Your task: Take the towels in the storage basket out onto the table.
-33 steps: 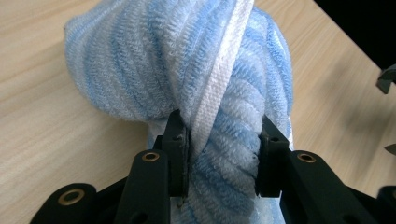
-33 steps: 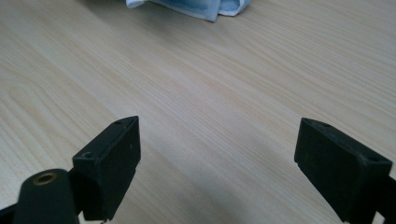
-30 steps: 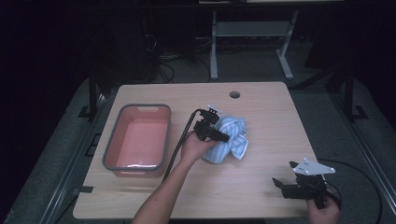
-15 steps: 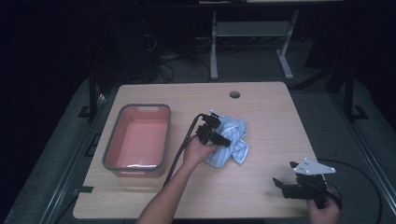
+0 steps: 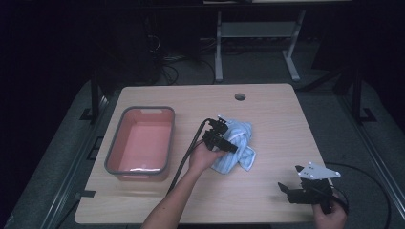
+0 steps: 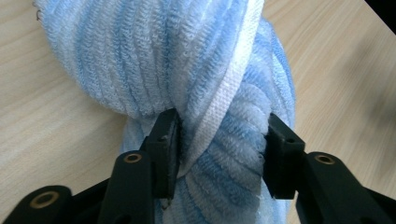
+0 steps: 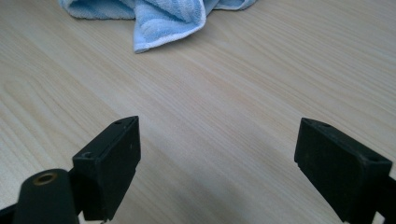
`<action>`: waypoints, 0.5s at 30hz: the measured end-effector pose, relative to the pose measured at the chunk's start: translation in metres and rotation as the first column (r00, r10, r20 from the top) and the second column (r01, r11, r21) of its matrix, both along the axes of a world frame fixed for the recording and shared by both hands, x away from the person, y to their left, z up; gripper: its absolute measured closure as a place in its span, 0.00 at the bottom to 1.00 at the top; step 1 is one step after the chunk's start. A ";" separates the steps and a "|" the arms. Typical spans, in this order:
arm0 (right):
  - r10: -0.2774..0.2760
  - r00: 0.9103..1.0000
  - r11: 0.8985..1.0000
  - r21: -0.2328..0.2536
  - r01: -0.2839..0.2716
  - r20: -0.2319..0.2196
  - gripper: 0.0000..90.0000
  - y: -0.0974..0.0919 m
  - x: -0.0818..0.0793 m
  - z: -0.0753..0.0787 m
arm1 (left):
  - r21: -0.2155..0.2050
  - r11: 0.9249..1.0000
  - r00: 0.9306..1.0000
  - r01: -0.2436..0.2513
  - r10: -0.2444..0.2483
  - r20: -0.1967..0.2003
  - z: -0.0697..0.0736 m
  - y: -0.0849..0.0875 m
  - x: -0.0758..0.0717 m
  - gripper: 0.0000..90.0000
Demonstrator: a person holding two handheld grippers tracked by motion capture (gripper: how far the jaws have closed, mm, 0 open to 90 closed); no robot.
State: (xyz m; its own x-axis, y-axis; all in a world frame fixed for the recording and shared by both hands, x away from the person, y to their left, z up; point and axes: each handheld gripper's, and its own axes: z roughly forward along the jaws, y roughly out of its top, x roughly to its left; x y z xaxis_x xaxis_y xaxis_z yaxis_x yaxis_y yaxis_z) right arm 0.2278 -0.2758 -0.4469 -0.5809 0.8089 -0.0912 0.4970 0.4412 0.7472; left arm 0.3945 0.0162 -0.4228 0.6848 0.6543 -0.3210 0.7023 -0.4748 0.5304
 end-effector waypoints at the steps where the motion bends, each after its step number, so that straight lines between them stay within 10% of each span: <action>1: 0.001 1.000 1.000 -0.001 -0.001 0.003 0.15 0.000 0.000 0.000 | -0.004 1.000 1.000 0.001 -0.001 0.002 0.000 0.001 0.000 0.58; 15: -0.006 1.000 1.000 -0.002 0.006 0.005 0.15 0.000 0.001 0.000 | -0.037 0.999 1.000 0.007 -0.006 0.015 0.007 0.009 -0.010 0.44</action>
